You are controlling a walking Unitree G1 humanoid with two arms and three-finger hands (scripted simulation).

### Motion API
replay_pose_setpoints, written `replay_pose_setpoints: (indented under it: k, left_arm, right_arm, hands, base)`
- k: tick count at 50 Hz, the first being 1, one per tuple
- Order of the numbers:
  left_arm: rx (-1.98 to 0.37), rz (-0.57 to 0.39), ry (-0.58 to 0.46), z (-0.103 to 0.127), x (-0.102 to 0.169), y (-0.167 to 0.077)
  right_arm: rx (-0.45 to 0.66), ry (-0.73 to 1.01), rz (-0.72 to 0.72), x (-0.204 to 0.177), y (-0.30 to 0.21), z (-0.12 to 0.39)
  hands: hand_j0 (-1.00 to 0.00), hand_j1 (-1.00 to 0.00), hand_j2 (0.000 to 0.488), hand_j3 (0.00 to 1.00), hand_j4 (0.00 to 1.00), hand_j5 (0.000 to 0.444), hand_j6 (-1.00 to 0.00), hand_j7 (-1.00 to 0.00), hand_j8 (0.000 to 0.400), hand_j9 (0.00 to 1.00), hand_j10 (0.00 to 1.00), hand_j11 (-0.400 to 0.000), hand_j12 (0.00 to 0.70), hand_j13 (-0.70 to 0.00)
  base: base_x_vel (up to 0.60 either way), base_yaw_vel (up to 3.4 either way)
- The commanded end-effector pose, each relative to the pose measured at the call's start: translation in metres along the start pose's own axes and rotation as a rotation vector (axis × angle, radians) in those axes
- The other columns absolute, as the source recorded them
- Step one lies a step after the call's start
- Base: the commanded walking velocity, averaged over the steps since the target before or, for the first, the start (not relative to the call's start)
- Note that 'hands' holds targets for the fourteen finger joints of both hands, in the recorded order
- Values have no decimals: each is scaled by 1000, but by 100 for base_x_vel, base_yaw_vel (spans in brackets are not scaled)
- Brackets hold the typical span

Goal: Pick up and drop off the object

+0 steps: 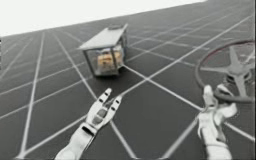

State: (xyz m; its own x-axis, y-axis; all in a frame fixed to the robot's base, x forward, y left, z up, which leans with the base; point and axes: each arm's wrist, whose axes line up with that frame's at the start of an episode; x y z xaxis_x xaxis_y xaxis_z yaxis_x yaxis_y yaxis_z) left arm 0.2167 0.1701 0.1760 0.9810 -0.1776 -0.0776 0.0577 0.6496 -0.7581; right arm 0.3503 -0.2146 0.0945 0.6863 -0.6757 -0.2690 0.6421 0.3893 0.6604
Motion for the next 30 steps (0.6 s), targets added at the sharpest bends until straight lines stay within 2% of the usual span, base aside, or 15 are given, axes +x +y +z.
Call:
replay_pose_setpoints:
  k: [1,30]
  left_arm:
    - [21,-19,3,0,2,-9]
    - [21,-19,3,0,2,-9]
  right_arm:
    - [32,-18,9,2,-1,8]
    - [32,-18,9,2,-1,8]
  hands:
    - [0,0,0,1000,1000,0,0,0,0,1000,1000,-400,0,-700]
    - [0,0,0,1000,1000,0,0,0,0,1000,1000,-400,0,-700]
  base:
    - [52,-16]
    - [54,-11]
